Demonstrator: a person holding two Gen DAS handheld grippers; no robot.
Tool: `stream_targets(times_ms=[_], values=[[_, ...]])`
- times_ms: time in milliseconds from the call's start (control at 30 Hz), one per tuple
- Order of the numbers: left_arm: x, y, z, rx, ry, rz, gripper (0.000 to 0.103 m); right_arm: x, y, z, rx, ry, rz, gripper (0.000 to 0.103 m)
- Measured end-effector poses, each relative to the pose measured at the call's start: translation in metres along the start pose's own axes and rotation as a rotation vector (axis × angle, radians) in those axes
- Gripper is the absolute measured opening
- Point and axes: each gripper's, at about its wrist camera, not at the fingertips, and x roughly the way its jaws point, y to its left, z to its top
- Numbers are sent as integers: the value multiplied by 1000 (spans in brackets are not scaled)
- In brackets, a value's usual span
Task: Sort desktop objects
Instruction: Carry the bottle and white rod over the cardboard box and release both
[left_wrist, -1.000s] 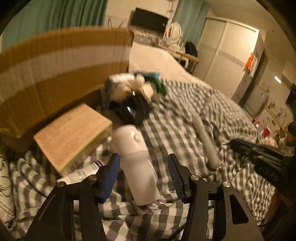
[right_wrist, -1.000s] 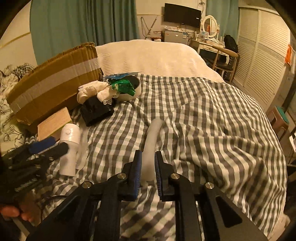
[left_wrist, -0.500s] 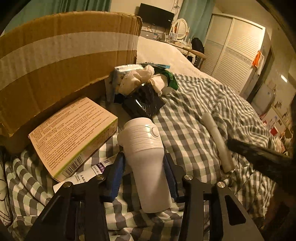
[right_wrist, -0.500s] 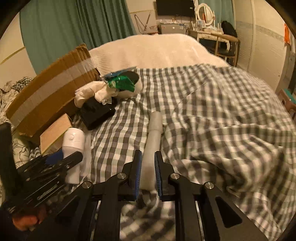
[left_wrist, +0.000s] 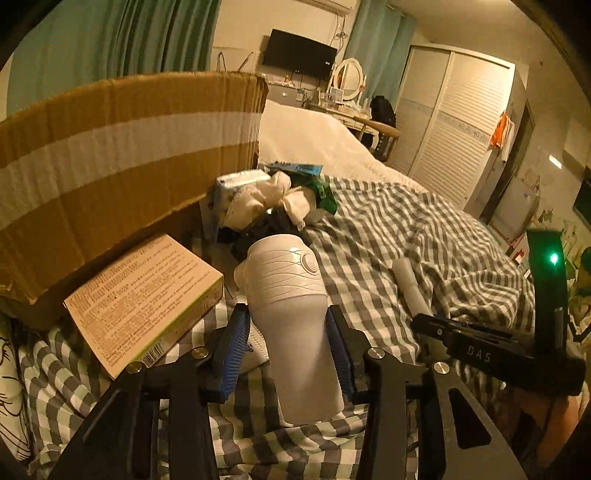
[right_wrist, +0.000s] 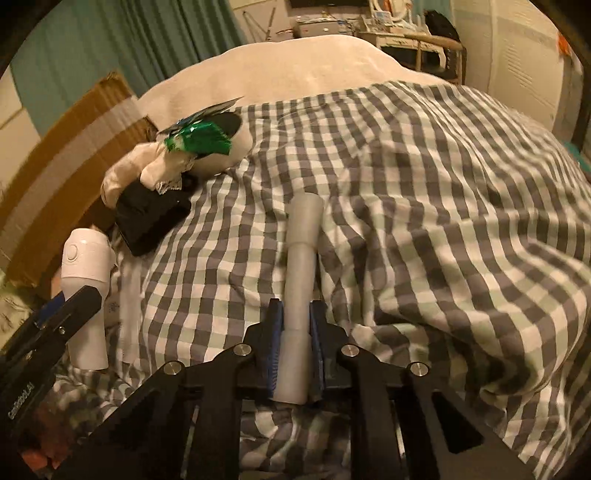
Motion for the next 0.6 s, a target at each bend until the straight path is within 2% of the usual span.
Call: stream_targets(times_ms=[33, 133, 200, 233, 333, 433, 600], values=[[-2, 0, 1, 2, -3, 5, 43, -2, 0, -1, -2, -6, -11, 13], [-5, 0, 1, 1, -9, 5, 43, 5, 3, -3, -26, 19, -30, 25], [-9, 0, 0, 6, -17, 2, 43, 6, 7, -4, -46, 19, -50, 24], [-12, 0, 1, 9, -24, 1, 43, 2, 10, -5, -50, 13, -59, 14], [-27, 1, 9, 1, -57, -16, 43, -25, 17, -4, -34, -57, -14, 13], [-48, 1, 26, 8, -126, -26, 43, -61, 30, 4, -61, -145, 31, 13], [-106, 20, 69, -28, -331, -17, 43, -115, 62, 37, -117, -301, 156, 13]])
